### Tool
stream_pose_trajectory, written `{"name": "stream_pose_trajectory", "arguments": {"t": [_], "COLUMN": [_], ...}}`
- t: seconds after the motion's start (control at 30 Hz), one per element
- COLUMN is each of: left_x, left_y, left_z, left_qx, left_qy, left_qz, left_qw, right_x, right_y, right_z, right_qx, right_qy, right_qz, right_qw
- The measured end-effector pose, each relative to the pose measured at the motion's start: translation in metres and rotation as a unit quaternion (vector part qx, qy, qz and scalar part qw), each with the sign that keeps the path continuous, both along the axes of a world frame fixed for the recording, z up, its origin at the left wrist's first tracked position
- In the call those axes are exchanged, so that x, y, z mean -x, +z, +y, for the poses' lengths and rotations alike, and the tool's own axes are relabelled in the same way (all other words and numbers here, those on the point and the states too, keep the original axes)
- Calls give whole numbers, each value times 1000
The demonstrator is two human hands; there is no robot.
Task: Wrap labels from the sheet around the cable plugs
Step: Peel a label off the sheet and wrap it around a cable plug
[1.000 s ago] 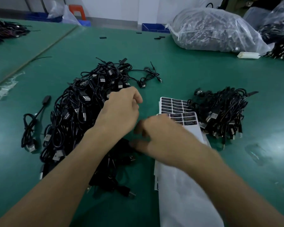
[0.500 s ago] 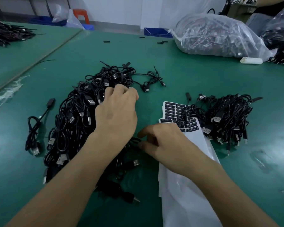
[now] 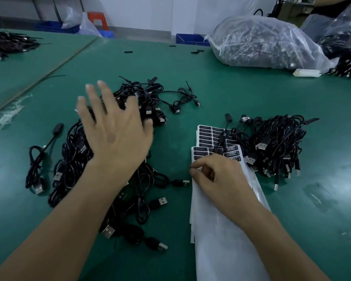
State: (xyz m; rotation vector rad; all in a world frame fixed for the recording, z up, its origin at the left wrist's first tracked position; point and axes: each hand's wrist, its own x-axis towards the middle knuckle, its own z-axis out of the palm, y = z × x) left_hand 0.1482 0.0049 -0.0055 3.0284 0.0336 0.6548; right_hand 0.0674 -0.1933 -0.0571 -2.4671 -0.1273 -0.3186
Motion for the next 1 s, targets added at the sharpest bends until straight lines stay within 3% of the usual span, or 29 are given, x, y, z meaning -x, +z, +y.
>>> {"name": "stream_pose_trajectory", "arguments": {"t": [0.1,0.23,0.37,0.57,0.8,1.0], "left_x": [-1,3,0,1,1,2], "left_y": [6,6,10,16,12,17], "left_z": [8,5,8,6,5,8], "left_qx": [2,-16,-23,-36,-36,-44], "left_qy": [33,5,6,13,15,13], "left_qz": [38,7,18,63,76,70], "left_qw": [999,1000,1000,997,996,996], "right_x": [1,1,2,0,-5,-9], "right_y": [0,1,6,12,9,30], "right_z": [0,2,1,2,-3,-8], "right_qx": [-13,-10,68,164,28,-98], "right_qy": [0,-18,-110,-155,-174,-215], "right_qz": [-5,-14,-25,92,1,-128], "right_qw": [1000,1000,991,970,984,963]}}
